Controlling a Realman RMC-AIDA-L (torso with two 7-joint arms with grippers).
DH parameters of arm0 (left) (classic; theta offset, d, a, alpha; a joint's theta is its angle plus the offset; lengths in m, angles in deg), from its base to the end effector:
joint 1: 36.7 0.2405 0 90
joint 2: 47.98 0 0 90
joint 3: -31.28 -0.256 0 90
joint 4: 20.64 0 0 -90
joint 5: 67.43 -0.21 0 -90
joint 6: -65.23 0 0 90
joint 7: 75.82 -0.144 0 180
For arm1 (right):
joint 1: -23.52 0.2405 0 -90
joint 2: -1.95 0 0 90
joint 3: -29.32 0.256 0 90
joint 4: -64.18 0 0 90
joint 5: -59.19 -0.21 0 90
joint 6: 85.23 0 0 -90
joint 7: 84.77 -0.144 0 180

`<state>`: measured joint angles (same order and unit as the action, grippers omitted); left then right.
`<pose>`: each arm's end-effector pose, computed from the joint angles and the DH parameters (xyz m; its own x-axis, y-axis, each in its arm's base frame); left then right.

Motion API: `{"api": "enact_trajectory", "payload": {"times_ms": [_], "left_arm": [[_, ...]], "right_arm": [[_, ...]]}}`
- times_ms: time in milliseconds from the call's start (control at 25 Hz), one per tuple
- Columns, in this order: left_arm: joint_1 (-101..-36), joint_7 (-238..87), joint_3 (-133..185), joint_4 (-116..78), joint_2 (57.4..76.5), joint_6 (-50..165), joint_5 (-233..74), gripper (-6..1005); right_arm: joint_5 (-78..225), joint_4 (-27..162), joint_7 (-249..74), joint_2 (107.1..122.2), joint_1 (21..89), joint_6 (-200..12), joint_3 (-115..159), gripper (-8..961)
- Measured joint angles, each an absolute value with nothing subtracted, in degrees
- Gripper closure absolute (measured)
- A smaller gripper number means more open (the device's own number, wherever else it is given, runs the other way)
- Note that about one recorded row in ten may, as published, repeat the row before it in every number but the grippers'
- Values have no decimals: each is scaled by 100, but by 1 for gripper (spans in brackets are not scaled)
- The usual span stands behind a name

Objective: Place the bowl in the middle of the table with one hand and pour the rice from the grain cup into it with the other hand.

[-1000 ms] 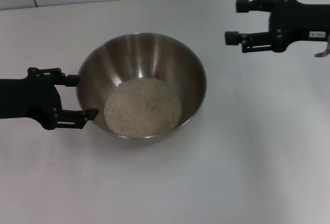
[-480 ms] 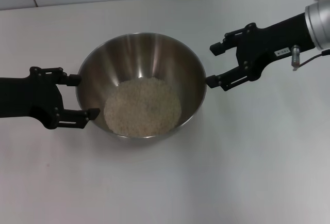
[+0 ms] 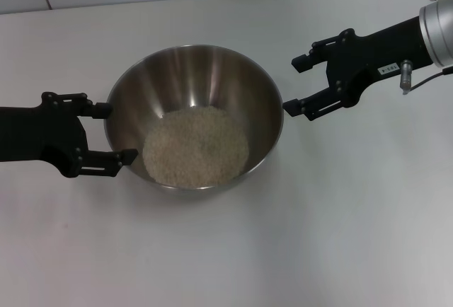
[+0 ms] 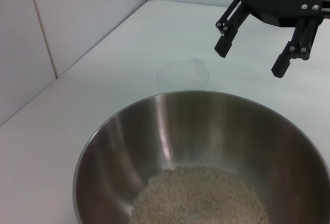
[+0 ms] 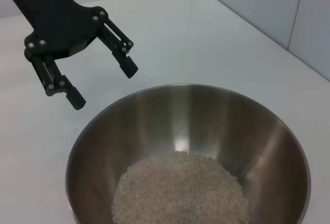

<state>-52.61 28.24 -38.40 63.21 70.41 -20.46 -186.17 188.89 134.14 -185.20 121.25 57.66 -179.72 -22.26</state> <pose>-0.2079 0.3116 0.0358 0.9696 0.2109 0.1240 0.2394 -0.9222 -0.3037 0.1933 0.3610 0.0484 0.9681 -0.2265 -0.1075 -0.2468 -0.9358 -0.2516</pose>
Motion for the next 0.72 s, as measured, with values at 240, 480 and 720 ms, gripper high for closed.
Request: {"api": "enact_trajectory", "payload": {"times_ms": [240,480,720], "left_arm": [[-5272,2824,-3854,6321,7040,-2047,-18617,165],[-5278,2824,-3858,6321,7041,-2046,-18616,165],[-5279,2824,-3858,6321,7048,-2046,-18616,165]], "right_arm": [[18892,13417,-18523,12129,5758,-17970,-2230,129],[18892,13415,-18511,12130,5752,-17968,-2234,129],[18892,13410,-18489,12130,5740,-17946,-2236,129]]}}
